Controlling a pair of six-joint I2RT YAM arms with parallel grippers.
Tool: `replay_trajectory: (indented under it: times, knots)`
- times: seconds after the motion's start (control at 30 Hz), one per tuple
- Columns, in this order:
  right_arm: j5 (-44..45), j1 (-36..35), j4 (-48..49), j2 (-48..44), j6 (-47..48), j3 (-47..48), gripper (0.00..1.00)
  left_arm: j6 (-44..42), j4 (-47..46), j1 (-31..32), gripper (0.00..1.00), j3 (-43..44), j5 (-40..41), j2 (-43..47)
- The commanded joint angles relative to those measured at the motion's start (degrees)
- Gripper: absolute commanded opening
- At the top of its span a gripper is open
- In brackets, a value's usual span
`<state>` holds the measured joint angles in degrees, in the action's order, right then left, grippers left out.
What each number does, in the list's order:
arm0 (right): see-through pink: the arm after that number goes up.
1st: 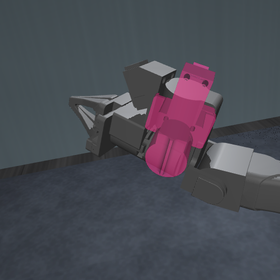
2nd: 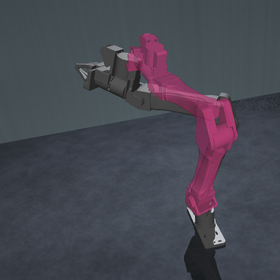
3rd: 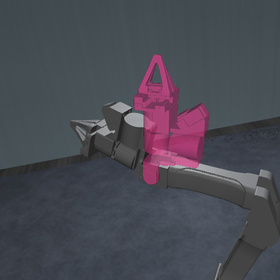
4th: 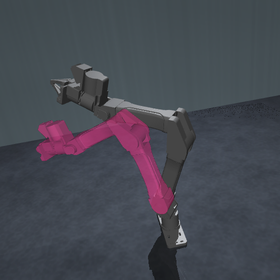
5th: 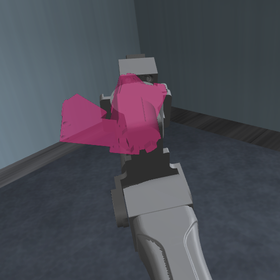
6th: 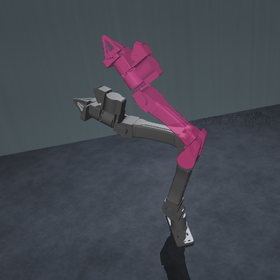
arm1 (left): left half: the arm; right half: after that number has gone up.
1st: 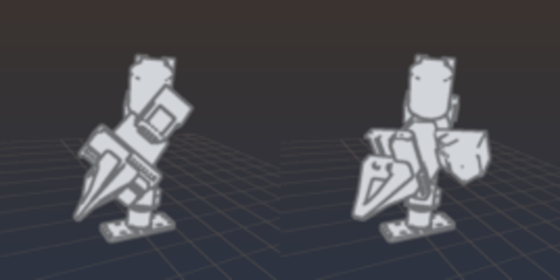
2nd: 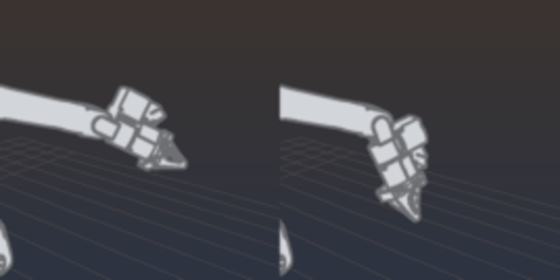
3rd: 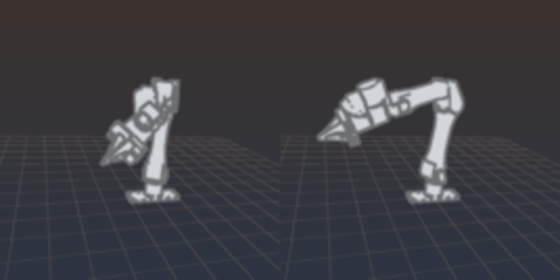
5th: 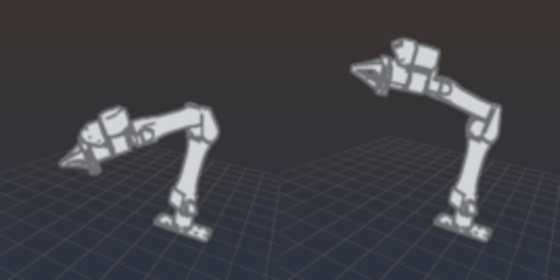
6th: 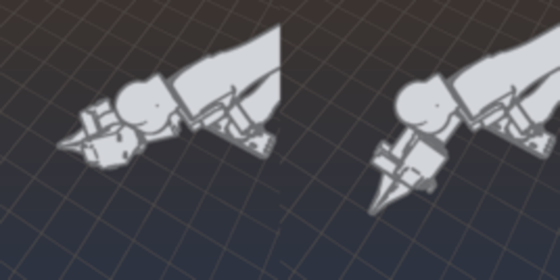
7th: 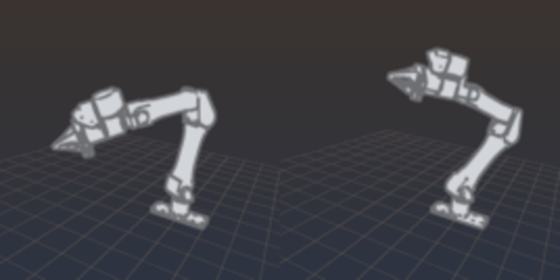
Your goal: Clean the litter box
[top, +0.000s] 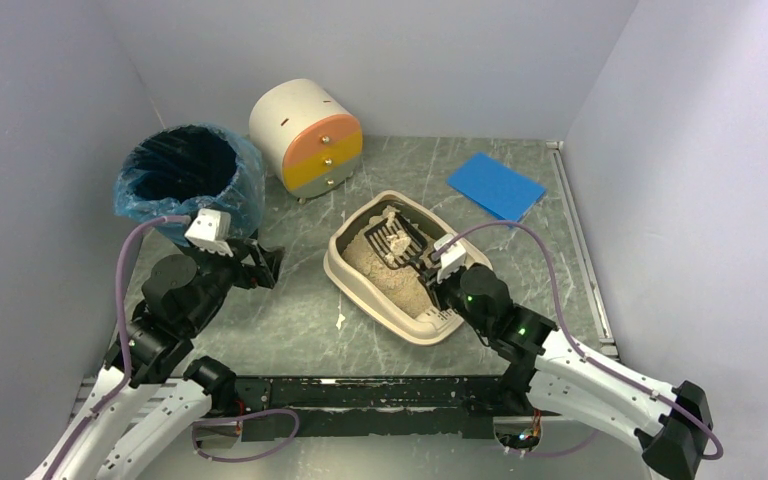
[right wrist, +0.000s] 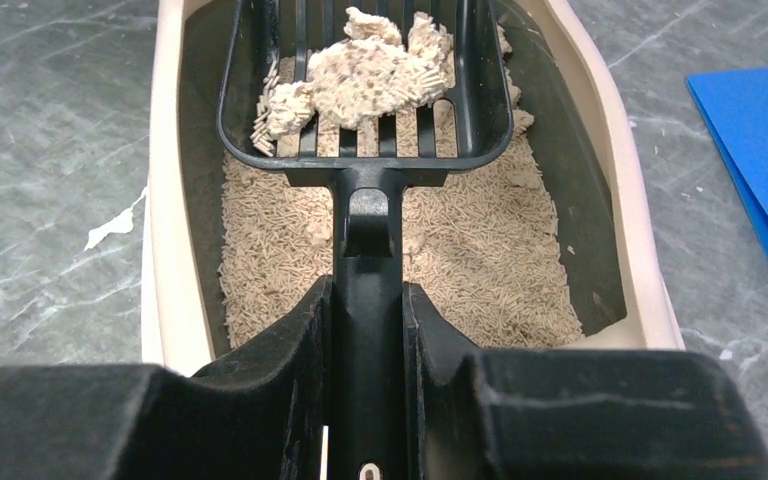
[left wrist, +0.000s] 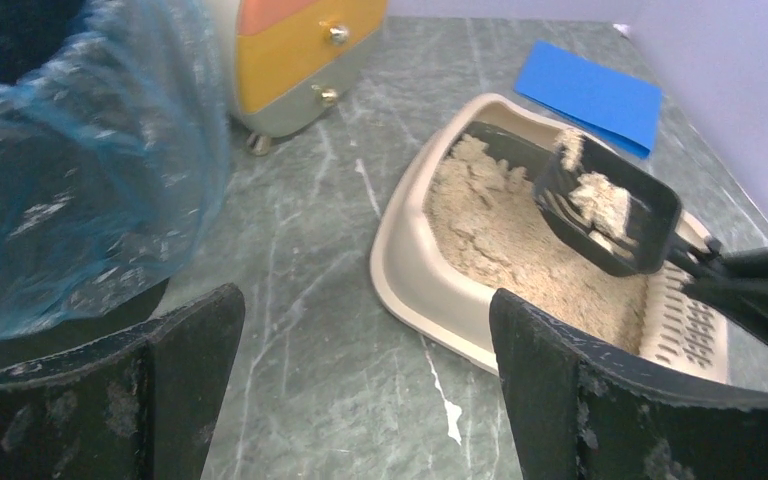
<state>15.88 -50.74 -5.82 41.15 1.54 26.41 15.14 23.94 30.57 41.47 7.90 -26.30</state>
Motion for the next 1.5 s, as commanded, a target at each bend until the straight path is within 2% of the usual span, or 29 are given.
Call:
replay_trajectory:
  times: [0.0, 0.07, 0.17, 0.27, 0.33, 0.47, 0.57, 0.67, 0.73, 0.77, 0.87, 0.93, 1.0, 1.1, 1.17, 1.27, 1.33, 1.47]
  knots:
    - [-2.29, -0.22, 3.68, -0.73, -0.84, -1.35, 0.00, 5.45, 4.12, -0.25, 0.97, 4.32, 12.40, -1.35]
    - [0.64, -0.26, 0.37, -0.58, -1.44, 2.19, 0.00, 7.34, 6.83, -0.25, 0.97, 7.75, 17.72, -3.87]
    - [-2.55, -0.32, 5.19, -0.83, -0.21, -0.20, 0.00, 7.42, 9.84, -0.24, 0.97, 14.80, 18.78, -10.39]
    - [1.21, -0.32, -1.44, 1.36, -1.43, 4.20, 0.00, 6.17, 11.09, -0.24, 0.96, 21.05, 19.92, -16.10]
    - [-0.87, -0.32, 1.01, 0.96, -0.16, 2.27, 0.00, 5.25, 13.38, -0.27, 0.95, 25.08, 22.52, -20.20]
    - [1.95, -0.28, -4.42, 0.21, -0.32, 5.45, 0.00, 4.66, 15.22, -0.24, 0.93, 30.78, 30.01, -24.38]
    - [-1.90, -0.32, -1.48, -0.67, 2.00, 2.55, 0.00, 4.09, 16.02, -0.24, 0.89, 34.36, 36.36, -26.81]
    - [1.09, -0.32, -6.81, 0.89, -0.68, 7.36, 0.00, 3.03, 15.70, -0.52, 0.89, 35.67, 41.23, -29.02]
    - [-1.63, -0.30, -2.36, 0.47, 0.54, 4.52, 0.00, 3.71, 15.54, -1.02, 0.87, 35.77, 43.28, -29.21]
    - [-3.08, -0.33, -0.96, 0.54, 0.21, 3.08, 0.00, 3.58, 14.71, -1.30, 0.89, 35.44, 44.00, -28.93]
    - [0.49, -0.32, -5.12, 0.99, -1.28, 6.02, 0.00, 4.44, 14.95, -2.69, 0.96, 35.01, 47.43, -29.21]
    - [-2.81, -0.32, -1.60, -0.48, 1.85, 4.09, 0.00, 5.34, 18.90, -5.14, 0.94, 36.42, 48.78, -31.89]
    - [-4.21, -0.32, -1.99, 0.04, 2.39, 4.20, 0.00, 7.09, 22.46, -8.78, 0.88, 36.61, 48.16, -34.95]
    - [1.01, -0.32, -7.78, 0.97, 0.40, 9.32, 0.00, 7.70, 22.76, -16.19, 0.83, 34.28, 41.66, -34.80]
    - [-1.00, -0.32, -4.43, 0.30, 1.26, 6.36, 0.00, 7.97, 20.68, -19.90, 0.82, 32.19, 37.42, -32.76]
    - [1.40, -0.32, -5.38, -0.67, -0.86, 4.90, 0.00, 8.05, 19.07, -22.64, 0.83, 30.68, 34.47, -32.52]
    - [-0.48, -0.32, -0.74, -2.86, -0.72, 0.82, 0.00, 9.86, 21.69, -23.48, 0.84, 31.36, 33.13, -34.24]
    - [0.39, -0.32, -5.87, -2.54, -1.44, 5.59, 0.00, 11.72, 20.14, -24.89, 0.87, 29.06, 28.75, -34.30]
